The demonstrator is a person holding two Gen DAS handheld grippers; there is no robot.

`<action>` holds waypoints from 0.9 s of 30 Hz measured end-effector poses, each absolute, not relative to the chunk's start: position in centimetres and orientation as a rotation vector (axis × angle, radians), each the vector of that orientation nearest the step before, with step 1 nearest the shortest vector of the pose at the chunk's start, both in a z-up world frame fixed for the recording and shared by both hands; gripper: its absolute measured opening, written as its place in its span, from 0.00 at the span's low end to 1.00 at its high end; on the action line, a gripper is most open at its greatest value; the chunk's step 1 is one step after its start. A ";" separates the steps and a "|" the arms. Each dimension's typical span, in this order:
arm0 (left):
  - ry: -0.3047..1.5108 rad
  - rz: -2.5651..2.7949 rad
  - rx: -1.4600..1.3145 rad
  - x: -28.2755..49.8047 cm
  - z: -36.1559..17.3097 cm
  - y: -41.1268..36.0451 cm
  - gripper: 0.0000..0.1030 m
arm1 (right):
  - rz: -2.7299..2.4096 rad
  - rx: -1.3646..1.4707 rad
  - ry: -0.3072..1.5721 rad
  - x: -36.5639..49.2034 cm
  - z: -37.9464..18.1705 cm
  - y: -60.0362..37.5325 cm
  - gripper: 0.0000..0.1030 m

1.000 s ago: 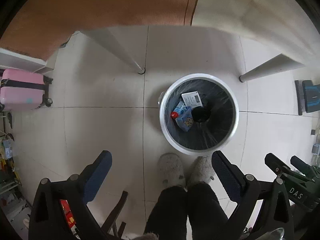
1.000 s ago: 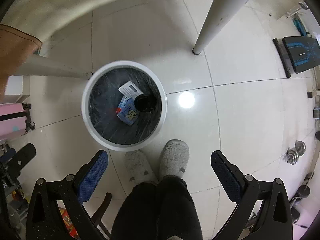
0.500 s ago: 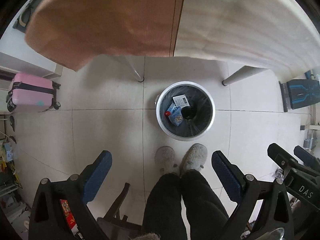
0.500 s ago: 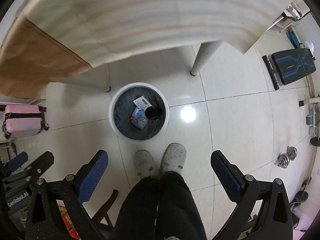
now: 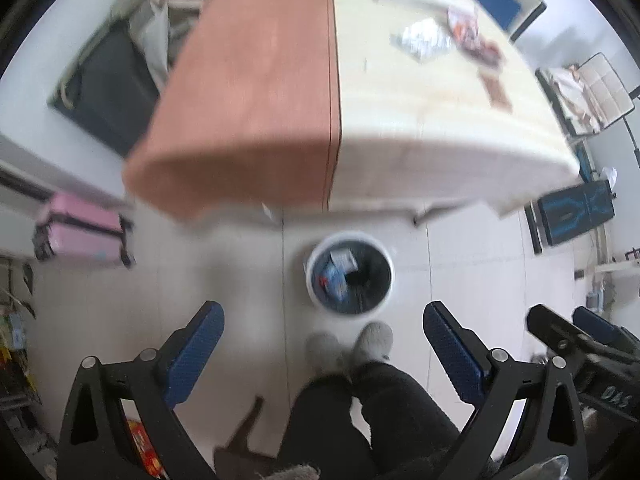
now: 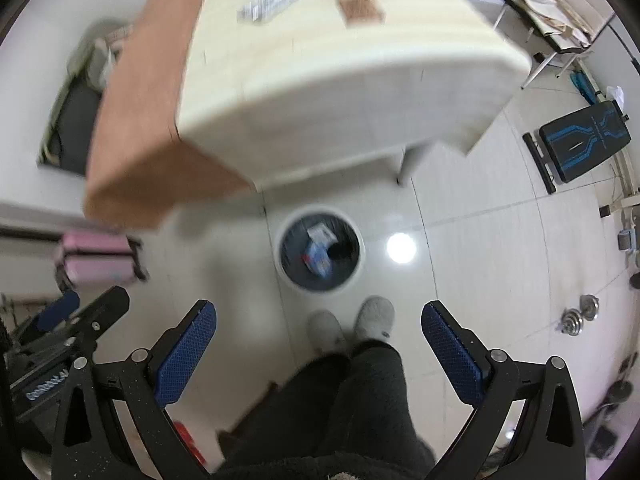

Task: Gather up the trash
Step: 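Raise both tools from the bin back toward the table, then grasp the foil blister pack with the left tool while the right tool grasps the red snack pouch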

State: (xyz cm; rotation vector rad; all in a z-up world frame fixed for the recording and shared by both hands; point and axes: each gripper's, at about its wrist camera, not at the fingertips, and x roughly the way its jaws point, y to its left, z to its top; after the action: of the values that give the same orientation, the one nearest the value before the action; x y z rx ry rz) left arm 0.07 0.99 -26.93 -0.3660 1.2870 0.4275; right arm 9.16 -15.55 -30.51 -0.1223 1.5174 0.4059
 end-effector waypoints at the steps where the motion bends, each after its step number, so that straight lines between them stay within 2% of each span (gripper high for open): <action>1: 1.273 0.431 -0.352 1.1 -26.2 1.3 0.99 | 0.405 -0.104 1.499 10.3 -29.3 -15.4 1.00; 6: 1.228 0.455 -0.251 8.3 -24.1 3.1 0.99 | 0.383 -0.045 1.421 18.1 -25.5 -14.7 1.00; 10: 1.248 0.509 -0.196 14.5 -24.4 4.6 0.99 | 0.368 -0.023 1.405 25.8 -25.4 -13.7 1.00; 18: 1.361 0.620 -0.210 26.3 -29.3 8.7 0.99 | 0.357 -0.062 1.484 43.9 -32.5 -8.4 1.00; 23: 1.422 0.623 -0.212 30.7 -31.9 10.2 0.99 | 0.411 -0.155 1.551 50.3 -38.3 -2.9 0.96; 25: 1.436 0.599 -0.205 31.6 -32.3 10.2 0.99 | 0.456 -0.210 1.575 51.0 -40.2 -0.7 0.85; 27: 1.447 0.561 -0.178 32.3 -32.4 9.9 0.99 | 0.471 -0.289 1.576 50.8 -41.3 0.6 0.65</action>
State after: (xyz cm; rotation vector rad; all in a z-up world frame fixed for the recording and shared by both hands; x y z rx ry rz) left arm 32.35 9.92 -32.41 -0.1780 1.4472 0.5613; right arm 50.83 0.55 -41.32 -0.2890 1.5758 0.4714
